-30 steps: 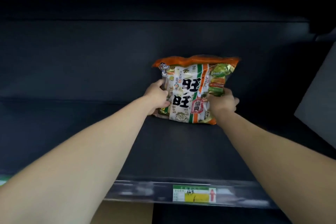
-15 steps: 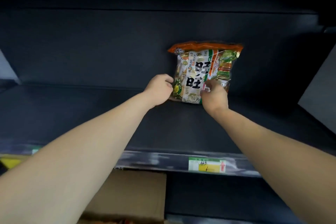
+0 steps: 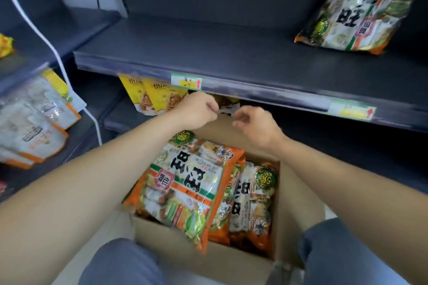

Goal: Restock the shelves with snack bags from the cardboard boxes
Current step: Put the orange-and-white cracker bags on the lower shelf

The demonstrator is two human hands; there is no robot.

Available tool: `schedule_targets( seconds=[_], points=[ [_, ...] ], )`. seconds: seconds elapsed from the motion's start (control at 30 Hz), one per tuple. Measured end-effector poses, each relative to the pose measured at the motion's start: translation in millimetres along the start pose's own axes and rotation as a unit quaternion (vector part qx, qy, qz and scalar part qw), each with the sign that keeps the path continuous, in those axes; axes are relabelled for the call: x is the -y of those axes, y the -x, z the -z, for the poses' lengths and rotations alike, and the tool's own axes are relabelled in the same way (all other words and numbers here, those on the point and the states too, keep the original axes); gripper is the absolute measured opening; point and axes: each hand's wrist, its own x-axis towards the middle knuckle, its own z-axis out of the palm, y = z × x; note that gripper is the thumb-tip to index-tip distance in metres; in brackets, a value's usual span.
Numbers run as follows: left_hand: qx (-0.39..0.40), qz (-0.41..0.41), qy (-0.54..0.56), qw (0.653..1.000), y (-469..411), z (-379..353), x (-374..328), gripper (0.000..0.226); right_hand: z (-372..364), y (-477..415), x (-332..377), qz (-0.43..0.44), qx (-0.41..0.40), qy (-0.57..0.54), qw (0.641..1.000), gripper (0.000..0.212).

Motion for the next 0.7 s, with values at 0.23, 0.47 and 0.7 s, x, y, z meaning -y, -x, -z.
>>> schedule_targets(
  seconds=[0.23, 0.47, 0.7],
  points=[
    [0.096, 0.183, -0.176, 0.962, 44.4, -18.1, 95.4, 0.02, -56.5, 10.5, 8.7, -0.064, 0.168, 0.162, 0.97, 0.047],
    [0.099, 0.256, -0.041, 0.961, 75.8, -40.4, 128.2, 0.032, -89.7, -8.4, 20.2, -0.105, 0.225, 0.206, 0.947, 0.077],
    [0.106, 0.31, 0.089, 0.941, 79.8, -34.2, 146.7, 0.054, -107.9, -8.2, 15.1, -0.222, 0.165, 0.274, 0.921, 0.104]
  ],
)
